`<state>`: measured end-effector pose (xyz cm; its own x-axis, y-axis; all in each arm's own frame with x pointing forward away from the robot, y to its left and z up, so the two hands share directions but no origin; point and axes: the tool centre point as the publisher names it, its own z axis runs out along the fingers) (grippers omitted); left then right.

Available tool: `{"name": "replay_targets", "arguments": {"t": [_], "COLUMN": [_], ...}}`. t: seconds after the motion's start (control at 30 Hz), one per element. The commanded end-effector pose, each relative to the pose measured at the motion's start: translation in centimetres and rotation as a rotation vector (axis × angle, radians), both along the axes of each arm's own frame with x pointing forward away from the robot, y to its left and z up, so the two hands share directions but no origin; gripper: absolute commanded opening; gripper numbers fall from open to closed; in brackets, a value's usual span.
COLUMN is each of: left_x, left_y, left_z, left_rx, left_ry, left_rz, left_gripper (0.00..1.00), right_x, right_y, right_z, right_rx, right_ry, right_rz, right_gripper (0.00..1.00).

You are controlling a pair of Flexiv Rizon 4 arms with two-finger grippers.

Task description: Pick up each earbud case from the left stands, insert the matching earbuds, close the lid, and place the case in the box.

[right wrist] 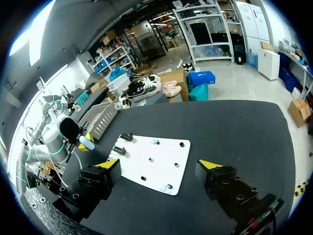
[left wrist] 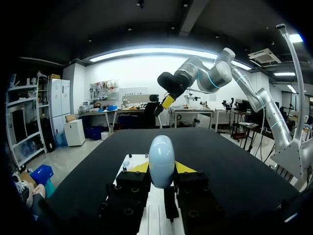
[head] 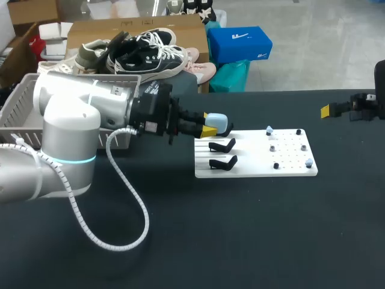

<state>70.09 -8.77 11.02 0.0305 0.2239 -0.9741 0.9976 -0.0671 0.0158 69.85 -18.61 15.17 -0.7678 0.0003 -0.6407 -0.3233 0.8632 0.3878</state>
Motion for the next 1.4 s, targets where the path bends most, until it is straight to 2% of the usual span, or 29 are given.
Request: {"name": "replay_targets", "arguments": {"t": [0.03,0.7,0.77,0.87,1.0,1.17,1.4], "left_x": [-2.4,-2.4,-2.6,-2.4,-1.8,-1.2,-0.5], "left_y": [0.4,0.4,0.7,0.5,-0.3,-1.6,-2.8], "left_z": [0.4,0.4,-0.4,-1.1,-1.5,-1.6,-2.0], "left_rx": [-0.008,-0.008,-0.017,-0.039,-0.058,-0.059,-0.056], "left_ry": [-0.047,-0.047,0.005,0.037,0.046,0.046,0.066], "left_rz": [0.174,0.174,0.152,0.127,0.086,0.011,-0.032], "left_gripper": [0.0,0.0,0.0,0.0,0.0,0.0,0.0], "right_x": [0.2,0.2,0.2,0.2,0.2,-2.3,-5.3], "right_y": [0.0,0.0,0.0,0.0,0.0,0.7,3.1], "right_z": [-0.1,-0.1,-0.1,-0.1,-0.1,0.3,0.5], "right_rx": [0.002,0.002,0.002,0.002,0.002,0.002,-0.053], "right_ry": [-0.001,-0.001,-0.001,-0.001,-0.001,-0.011,-0.039], "right_rz": [0.003,0.003,0.003,0.003,0.003,0.031,0.1], "right_gripper": [1.0,1.0,1.0,1.0,1.0,1.0,1.0]}}
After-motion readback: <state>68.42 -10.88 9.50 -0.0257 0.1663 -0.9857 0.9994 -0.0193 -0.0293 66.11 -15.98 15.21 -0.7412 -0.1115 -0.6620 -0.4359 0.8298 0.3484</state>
